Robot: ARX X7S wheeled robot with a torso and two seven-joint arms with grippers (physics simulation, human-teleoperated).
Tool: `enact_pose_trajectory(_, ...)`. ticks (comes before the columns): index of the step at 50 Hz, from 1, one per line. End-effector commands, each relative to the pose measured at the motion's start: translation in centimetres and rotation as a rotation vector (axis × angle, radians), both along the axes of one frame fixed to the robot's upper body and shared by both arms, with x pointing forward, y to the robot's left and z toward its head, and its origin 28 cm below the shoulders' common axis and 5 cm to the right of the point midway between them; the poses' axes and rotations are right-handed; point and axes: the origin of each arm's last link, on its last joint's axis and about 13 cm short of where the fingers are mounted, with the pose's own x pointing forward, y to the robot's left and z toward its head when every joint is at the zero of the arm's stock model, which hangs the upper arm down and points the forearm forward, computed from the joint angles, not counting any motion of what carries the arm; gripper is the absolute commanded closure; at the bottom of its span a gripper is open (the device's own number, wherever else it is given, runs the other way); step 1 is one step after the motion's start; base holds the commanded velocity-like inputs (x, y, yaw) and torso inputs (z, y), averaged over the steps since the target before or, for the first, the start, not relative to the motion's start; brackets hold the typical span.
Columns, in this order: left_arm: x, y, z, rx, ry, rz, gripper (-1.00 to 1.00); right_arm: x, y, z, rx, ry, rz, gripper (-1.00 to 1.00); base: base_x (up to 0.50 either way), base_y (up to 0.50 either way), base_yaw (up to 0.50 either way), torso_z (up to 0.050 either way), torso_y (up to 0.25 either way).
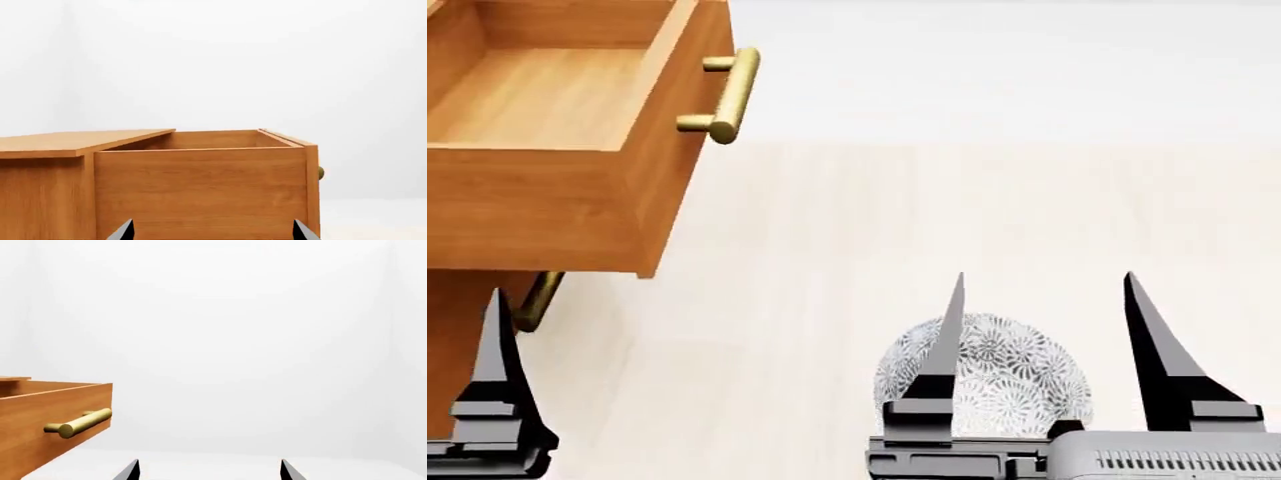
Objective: Put the ketchup in the top drawer of the cabinet.
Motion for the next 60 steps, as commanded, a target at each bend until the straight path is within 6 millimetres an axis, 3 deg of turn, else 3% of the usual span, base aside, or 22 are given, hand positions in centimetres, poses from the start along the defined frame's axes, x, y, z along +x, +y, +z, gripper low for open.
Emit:
enact_pose_trajectory(1, 0.16, -0.08, -0.11, 0.002, 0.003, -0.004, -1.00, -0.06, -0.13, 0.03, 0.001, 0.001, -0.005, -1.00, 0.00, 0.50, 0.00, 0.000, 0.000)
enact_pose_trajectory(26, 0.18, 0.00, -0.29, 0.011, 0.006, -0.001, -1.00, 0.09, 0.01, -0.60, -0.013, 0.013, 0.004, -1.00, 0.00, 0.49, 0.00, 0.000, 0.000)
enact_pose_trajectory(60, 0.28, -0.07, -0.47, 0.011, 0.014, 0.003, -1.00, -0.06, -0.34, -0.46, 0.004, 0.001, 0.071, -1.00, 0.00, -0.05, 0.00, 0.000, 0.000)
